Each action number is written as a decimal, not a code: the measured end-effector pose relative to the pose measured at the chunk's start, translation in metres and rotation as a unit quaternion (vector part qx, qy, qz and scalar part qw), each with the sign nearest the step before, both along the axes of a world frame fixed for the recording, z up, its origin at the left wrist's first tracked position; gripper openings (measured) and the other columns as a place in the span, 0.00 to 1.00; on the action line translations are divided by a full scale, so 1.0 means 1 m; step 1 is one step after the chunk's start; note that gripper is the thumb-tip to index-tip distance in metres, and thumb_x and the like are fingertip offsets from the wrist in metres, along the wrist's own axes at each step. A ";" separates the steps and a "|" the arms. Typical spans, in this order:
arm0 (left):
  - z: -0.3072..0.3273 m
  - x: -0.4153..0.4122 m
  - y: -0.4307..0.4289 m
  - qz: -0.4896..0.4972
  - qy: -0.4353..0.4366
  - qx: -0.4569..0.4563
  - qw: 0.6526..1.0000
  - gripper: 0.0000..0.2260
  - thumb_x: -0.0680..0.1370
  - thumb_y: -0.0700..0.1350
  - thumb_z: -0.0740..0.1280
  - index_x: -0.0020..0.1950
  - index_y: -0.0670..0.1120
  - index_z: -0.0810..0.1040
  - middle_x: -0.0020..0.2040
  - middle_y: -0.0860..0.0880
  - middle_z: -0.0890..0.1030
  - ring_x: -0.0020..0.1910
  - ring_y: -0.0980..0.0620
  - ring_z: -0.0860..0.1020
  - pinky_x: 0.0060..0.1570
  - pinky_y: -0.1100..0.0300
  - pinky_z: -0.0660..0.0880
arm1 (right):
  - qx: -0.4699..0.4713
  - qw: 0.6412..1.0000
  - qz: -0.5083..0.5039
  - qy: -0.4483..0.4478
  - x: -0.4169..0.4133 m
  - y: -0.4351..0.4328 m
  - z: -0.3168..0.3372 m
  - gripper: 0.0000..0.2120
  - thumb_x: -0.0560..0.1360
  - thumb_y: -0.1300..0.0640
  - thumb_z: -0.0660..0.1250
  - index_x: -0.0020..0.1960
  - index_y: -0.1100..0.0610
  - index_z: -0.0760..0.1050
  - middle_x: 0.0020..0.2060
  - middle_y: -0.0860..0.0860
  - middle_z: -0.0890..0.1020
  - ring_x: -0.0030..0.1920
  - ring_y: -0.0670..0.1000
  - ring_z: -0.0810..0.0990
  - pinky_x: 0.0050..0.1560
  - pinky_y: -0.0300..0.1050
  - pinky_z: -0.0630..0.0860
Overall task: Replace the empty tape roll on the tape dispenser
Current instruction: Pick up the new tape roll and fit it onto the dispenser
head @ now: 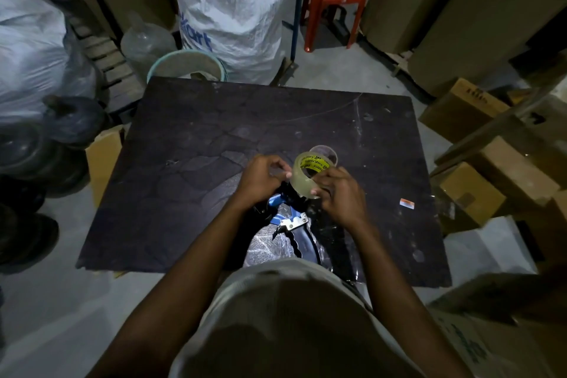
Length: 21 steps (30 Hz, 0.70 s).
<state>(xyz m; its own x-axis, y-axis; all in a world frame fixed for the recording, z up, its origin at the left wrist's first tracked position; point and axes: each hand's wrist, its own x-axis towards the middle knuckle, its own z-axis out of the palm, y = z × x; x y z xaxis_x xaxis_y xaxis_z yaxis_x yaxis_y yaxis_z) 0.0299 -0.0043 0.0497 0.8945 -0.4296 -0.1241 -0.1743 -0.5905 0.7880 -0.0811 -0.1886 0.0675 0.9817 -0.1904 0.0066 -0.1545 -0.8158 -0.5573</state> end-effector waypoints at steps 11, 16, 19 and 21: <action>0.058 0.058 0.018 -0.013 -0.064 -0.005 0.998 0.16 0.75 0.37 0.74 0.63 0.47 0.83 0.53 0.50 0.86 0.51 0.57 0.82 0.53 0.71 0.74 | -0.010 0.999 0.023 -0.043 0.007 -0.003 -0.009 0.11 0.70 0.62 0.79 0.53 0.57 0.87 0.51 0.51 0.86 0.55 0.56 0.81 0.50 0.47 0.78; 0.011 0.030 0.014 0.022 0.158 -0.014 0.987 0.12 0.84 0.43 0.64 0.61 0.38 0.81 0.49 0.41 0.85 0.29 0.62 0.78 0.33 0.67 0.74 | -0.021 0.994 0.079 -0.068 0.015 -0.002 -0.020 0.16 0.66 0.69 0.78 0.52 0.57 0.87 0.50 0.51 0.85 0.52 0.57 0.80 0.47 0.51 0.81; 0.002 0.019 0.012 0.064 0.222 -0.060 0.971 0.16 0.85 0.50 0.62 0.62 0.40 0.82 0.46 0.48 0.84 0.30 0.65 0.75 0.29 0.69 0.70 | -0.015 0.991 0.095 -0.094 0.016 -0.004 -0.024 0.19 0.63 0.74 0.76 0.52 0.61 0.87 0.50 0.54 0.85 0.52 0.58 0.81 0.50 0.49 0.81; 0.002 0.018 0.015 0.052 0.250 -0.082 0.963 0.16 0.84 0.53 0.63 0.60 0.44 0.83 0.47 0.51 0.83 0.39 0.61 0.77 0.35 0.66 0.74 | -0.005 0.989 0.101 -0.109 0.015 -0.003 -0.028 0.19 0.64 0.75 0.76 0.52 0.63 0.86 0.52 0.55 0.85 0.53 0.57 0.82 0.53 0.48 0.80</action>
<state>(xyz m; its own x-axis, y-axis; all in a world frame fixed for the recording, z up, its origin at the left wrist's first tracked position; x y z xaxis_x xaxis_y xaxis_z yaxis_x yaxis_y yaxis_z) 0.0476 0.0104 0.0521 0.7796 -0.3913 -0.4890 0.3049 -0.4448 0.8421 -0.0663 -0.1917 0.0395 0.9747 0.0099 0.2232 0.1344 -0.8239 -0.5506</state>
